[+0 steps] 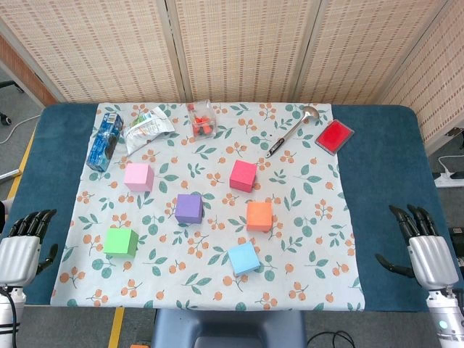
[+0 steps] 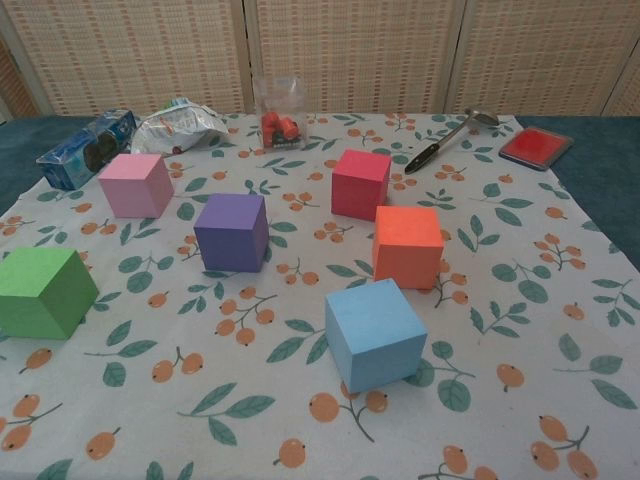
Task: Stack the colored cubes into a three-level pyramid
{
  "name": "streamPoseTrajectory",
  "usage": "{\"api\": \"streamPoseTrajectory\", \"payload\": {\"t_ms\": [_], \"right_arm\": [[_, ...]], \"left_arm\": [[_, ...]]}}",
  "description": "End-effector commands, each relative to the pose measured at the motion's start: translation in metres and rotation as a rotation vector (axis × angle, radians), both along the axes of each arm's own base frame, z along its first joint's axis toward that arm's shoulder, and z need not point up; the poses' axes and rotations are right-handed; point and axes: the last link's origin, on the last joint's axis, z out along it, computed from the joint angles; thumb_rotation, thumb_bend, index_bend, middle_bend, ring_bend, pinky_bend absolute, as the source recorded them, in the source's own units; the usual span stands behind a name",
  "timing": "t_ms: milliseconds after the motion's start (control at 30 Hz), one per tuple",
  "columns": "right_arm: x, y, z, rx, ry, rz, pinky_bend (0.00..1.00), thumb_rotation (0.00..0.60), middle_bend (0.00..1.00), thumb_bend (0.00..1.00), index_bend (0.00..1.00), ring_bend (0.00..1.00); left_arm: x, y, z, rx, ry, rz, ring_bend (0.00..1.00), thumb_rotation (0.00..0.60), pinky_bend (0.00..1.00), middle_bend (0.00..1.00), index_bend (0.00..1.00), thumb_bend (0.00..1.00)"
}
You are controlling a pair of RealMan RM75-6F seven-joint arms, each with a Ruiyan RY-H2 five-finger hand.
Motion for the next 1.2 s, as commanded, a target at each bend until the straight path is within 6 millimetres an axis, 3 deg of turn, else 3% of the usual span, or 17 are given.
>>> {"api": "streamPoseTrajectory", "payload": {"t_ms": [33, 233, 333, 633, 833, 1067, 1200], "right_arm": [[0.0, 0.0, 0.001, -0.001, 0.0, 0.004, 0.05, 0.49, 0.13, 0.05, 0.0, 0.04], [0.002, 0.002, 0.004, -0.007, -0.013, 0.018, 0.05, 0.491, 0.13, 0.05, 0.0, 0.04], [0.004, 0.001, 0.007, -0.009, -0.015, 0.029, 0.05, 0.491, 0.13, 0.05, 0.0, 0.04], [0.018, -0.007, 0.013, 0.004, -0.002, 0.096, 0.05, 0.491, 0.13, 0.05, 0.0, 0.04], [0.024, -0.011, 0.014, 0.01, 0.007, 0.107, 0.05, 0.49, 0.13, 0.05, 0.0, 0.04], [0.026, -0.014, 0.011, 0.017, 0.006, 0.098, 0.05, 0.49, 0.13, 0.05, 0.0, 0.03], [0.025, -0.016, 0.01, 0.018, 0.007, 0.086, 0.05, 0.491, 0.13, 0.05, 0.0, 0.04]], "left_arm": [[0.0, 0.001, 0.0, -0.004, 0.001, 0.001, 0.13, 0.6, 0.2, 0.14, 0.12, 0.43], [0.001, 0.006, 0.003, -0.006, -0.004, -0.01, 0.14, 0.6, 0.21, 0.14, 0.12, 0.43], [0.007, 0.018, 0.006, -0.014, -0.035, -0.048, 0.15, 0.6, 0.22, 0.15, 0.14, 0.43], [0.037, 0.106, 0.01, -0.137, -0.143, -0.119, 0.16, 0.6, 0.25, 0.16, 0.16, 0.42], [0.059, 0.17, -0.01, -0.216, -0.123, -0.1, 0.15, 0.6, 0.25, 0.15, 0.13, 0.41], [0.067, 0.22, -0.043, -0.332, -0.058, -0.002, 0.05, 0.6, 0.19, 0.02, 0.01, 0.36], [0.071, 0.236, -0.057, -0.361, -0.054, 0.029, 0.02, 0.6, 0.16, 0.0, 0.0, 0.36]]}}
